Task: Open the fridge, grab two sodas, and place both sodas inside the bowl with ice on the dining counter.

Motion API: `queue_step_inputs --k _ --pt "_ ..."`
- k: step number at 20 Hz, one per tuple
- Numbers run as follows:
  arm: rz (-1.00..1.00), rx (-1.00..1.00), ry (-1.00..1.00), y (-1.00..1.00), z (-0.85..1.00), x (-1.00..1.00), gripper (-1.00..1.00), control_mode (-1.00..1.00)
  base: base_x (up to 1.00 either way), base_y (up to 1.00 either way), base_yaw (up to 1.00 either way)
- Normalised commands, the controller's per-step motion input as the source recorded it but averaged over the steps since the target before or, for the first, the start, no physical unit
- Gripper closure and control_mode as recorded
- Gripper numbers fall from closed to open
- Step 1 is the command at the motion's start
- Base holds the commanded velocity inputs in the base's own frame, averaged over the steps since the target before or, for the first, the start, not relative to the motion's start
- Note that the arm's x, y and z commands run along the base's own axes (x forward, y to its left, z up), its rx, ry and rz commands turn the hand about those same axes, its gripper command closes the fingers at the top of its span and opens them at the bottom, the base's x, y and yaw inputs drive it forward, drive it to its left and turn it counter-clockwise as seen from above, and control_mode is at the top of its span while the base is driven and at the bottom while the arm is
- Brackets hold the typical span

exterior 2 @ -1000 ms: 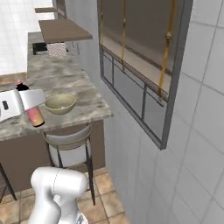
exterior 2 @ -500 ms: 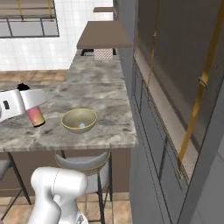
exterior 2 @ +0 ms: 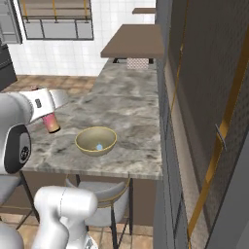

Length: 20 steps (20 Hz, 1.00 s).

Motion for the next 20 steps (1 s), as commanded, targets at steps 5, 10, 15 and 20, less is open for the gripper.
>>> queue_step_inputs --k 5,10,15,20 --pt "0.35 -0.04 0.39 -0.09 -0.48 0.99 1.0 -1.0 0.0 0.0 0.0" --pt "0.24 -0.24 0.56 0.02 -0.55 0.79 1.0 -1.0 0.0 0.0 0.0" --pt "0.23 -0.22 0.44 0.08 -0.44 0.67 1.0 -1.0 0.0 0.0 0.0" --pt "0.16 -0.19 0.25 0.07 -0.47 0.34 1.0 -1.0 0.0 0.0 0.0"
